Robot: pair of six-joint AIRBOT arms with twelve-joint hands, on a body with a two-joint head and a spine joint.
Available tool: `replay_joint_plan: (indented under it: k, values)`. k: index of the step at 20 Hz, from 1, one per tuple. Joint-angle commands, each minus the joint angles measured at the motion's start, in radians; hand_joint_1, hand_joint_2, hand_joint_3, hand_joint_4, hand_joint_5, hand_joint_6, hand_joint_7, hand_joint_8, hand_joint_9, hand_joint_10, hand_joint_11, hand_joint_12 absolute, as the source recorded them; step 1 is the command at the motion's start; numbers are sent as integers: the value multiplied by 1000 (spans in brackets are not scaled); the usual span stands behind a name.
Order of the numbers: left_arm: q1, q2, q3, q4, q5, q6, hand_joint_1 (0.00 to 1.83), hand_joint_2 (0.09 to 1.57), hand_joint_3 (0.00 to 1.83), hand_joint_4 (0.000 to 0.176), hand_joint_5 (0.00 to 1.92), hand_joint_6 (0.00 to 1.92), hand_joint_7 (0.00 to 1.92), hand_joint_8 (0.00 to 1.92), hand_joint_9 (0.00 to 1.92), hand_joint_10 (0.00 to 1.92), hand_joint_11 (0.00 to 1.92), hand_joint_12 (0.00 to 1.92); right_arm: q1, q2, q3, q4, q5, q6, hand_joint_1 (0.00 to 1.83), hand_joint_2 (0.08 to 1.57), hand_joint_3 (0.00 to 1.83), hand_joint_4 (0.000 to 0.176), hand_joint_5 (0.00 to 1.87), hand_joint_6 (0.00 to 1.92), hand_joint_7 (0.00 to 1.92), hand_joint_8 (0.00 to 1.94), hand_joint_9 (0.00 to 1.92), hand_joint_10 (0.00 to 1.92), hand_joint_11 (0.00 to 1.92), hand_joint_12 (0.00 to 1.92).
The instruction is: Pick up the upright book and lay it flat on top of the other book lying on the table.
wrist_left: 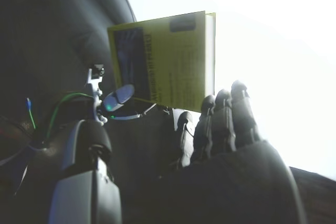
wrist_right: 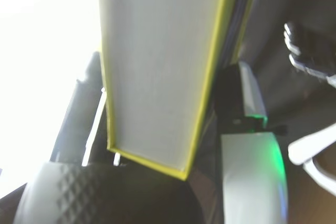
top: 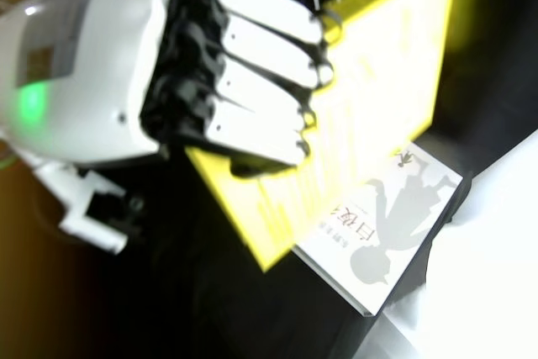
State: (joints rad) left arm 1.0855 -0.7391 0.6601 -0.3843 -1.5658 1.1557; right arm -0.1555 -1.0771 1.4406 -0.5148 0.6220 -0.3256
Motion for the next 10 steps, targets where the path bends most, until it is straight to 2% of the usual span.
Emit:
replay_joint_plan:
  k: [1, 2, 3, 4, 5, 6, 7, 8, 9, 10]
  values:
    - [-7, -4, 5, 21, -124, -3, 554, 1124, 15, 132, 0, 0, 0, 0, 0, 0, 0, 0, 44, -10, 5, 22, 64, -13, 1239, 1180, 0, 0, 709, 1241, 1016, 1120, 1077, 1129, 851, 1738]
    - [-6, -8, 9, 21, -122, -3, 525, 1133, 17, 120, 0, 0, 0, 0, 0, 0, 0, 0, 76, -20, 9, -7, 28, -39, 1364, 1149, 0, 0, 720, 1158, 990, 998, 946, 1325, 727, 1714]
    - [-6, -13, 14, 25, -122, -3, 516, 1136, 18, 113, 0, 0, 0, 0, 0, 0, 0, 0, 94, -35, 17, -11, -1, -74, 1369, 1148, 0, 0, 741, 1095, 999, 1002, 921, 1373, 691, 1724]
    - [-6, -19, 23, 31, -126, -3, 499, 1137, 17, 103, 0, 0, 0, 0, 0, 0, 0, 0, 94, -61, 43, -13, -11, -77, 1274, 1157, 0, 0, 763, 1094, 1024, 1112, 1038, 1310, 797, 1761]
    - [-6, -22, 29, 33, -129, -3, 491, 1143, 20, 101, 0, 0, 0, 0, 0, 0, 0, 0, 94, -74, 54, -23, -20, -77, 1354, 1154, 0, 0, 728, 1048, 970, 1066, 991, 1372, 784, 1805]
    - [-6, -23, 32, 34, -132, -3, 491, 1143, 20, 101, 0, 0, 0, 0, 0, 0, 0, 0, 93, -90, 68, -29, -36, -77, 1354, 1154, 0, 0, 728, 1048, 970, 1066, 991, 1372, 784, 1805]
    - [-6, -22, 33, 34, -137, -3, 506, 1150, 21, 116, 0, 0, 0, 0, 0, 0, 0, 0, 85, -108, 85, -42, -65, -76, 1254, 1167, 1, 0, 738, 1135, 1018, 1148, 1077, 1360, 858, 1856]
    - [-6, -22, 34, 35, -140, -3, 506, 1150, 21, 116, 0, 0, 0, 0, 0, 0, 0, 0, 67, -122, 103, -42, -77, -76, 1254, 1167, 1, 0, 738, 1135, 1018, 1148, 1077, 1360, 858, 1856]
    - [-6, -22, 34, 37, -142, -3, 534, 1149, 19, 128, 0, 0, 0, 0, 0, 0, 0, 0, 47, -137, 122, -42, -93, -75, 1250, 1173, 1, 0, 800, 989, 956, 1317, 1076, 1560, 915, 1908]
    - [-6, -21, 35, 40, -145, -3, 555, 1157, 21, 138, 0, 0, 0, 0, 0, 0, 0, 0, 28, -156, 146, -41, -111, -74, 1248, 1175, 1, 0, 783, 1013, 961, 1317, 1090, 1594, 938, 1917]
